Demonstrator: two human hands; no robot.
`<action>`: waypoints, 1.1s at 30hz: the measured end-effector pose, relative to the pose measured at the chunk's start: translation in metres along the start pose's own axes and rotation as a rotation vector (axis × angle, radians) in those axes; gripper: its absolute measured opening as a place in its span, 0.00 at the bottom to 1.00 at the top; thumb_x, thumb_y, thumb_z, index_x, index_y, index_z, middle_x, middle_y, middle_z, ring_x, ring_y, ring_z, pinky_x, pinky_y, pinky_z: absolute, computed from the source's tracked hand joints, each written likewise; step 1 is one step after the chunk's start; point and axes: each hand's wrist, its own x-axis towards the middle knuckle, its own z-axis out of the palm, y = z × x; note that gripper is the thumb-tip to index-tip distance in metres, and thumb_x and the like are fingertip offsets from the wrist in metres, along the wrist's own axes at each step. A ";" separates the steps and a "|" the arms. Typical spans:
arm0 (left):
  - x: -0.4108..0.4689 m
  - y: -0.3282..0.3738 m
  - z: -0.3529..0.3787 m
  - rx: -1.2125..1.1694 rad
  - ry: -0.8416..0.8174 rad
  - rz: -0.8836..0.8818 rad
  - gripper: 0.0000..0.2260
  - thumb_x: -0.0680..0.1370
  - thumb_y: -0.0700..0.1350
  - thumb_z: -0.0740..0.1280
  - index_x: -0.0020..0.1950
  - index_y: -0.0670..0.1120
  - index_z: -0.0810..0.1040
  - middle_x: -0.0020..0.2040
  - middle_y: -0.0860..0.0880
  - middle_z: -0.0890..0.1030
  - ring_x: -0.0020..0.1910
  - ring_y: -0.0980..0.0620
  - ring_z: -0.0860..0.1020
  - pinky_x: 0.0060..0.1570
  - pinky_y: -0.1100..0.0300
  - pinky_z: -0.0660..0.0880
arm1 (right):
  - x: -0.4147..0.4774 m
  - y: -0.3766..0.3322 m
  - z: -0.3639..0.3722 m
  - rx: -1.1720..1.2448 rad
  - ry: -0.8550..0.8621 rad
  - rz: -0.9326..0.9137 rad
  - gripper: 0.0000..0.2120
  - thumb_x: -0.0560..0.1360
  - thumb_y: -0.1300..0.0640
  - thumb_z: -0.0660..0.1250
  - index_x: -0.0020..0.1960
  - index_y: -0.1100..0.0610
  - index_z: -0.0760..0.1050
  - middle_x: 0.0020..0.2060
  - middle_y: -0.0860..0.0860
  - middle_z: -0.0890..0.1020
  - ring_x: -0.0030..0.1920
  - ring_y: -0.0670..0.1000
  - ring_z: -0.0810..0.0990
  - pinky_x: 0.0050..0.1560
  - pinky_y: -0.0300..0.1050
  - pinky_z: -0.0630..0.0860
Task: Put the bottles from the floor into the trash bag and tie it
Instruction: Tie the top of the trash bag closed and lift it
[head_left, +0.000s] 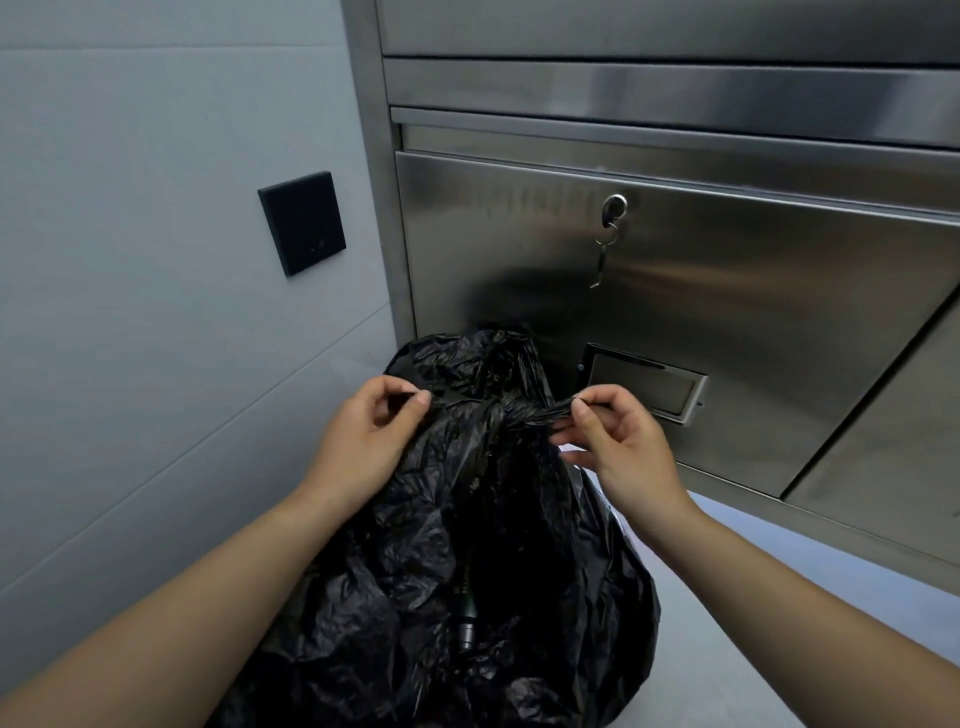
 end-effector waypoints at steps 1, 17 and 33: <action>-0.002 0.002 0.002 0.010 -0.008 -0.004 0.05 0.73 0.48 0.70 0.42 0.50 0.75 0.29 0.58 0.77 0.27 0.63 0.72 0.31 0.70 0.70 | -0.001 0.000 0.001 -0.012 -0.023 -0.003 0.05 0.78 0.62 0.61 0.45 0.55 0.72 0.32 0.48 0.82 0.33 0.46 0.81 0.32 0.36 0.77; -0.006 0.027 0.009 0.240 -0.146 0.100 0.12 0.65 0.55 0.74 0.36 0.52 0.74 0.36 0.56 0.80 0.36 0.63 0.76 0.41 0.66 0.70 | -0.005 -0.008 0.011 -0.105 -0.054 0.000 0.06 0.71 0.61 0.72 0.44 0.52 0.78 0.37 0.47 0.84 0.36 0.46 0.84 0.34 0.35 0.77; -0.015 0.028 0.026 0.330 -0.295 0.240 0.11 0.68 0.62 0.66 0.49 0.68 0.75 0.42 0.59 0.79 0.42 0.62 0.77 0.43 0.70 0.71 | -0.010 -0.013 0.011 -0.252 -0.266 -0.145 0.13 0.72 0.62 0.70 0.47 0.44 0.78 0.41 0.52 0.82 0.43 0.50 0.83 0.49 0.48 0.80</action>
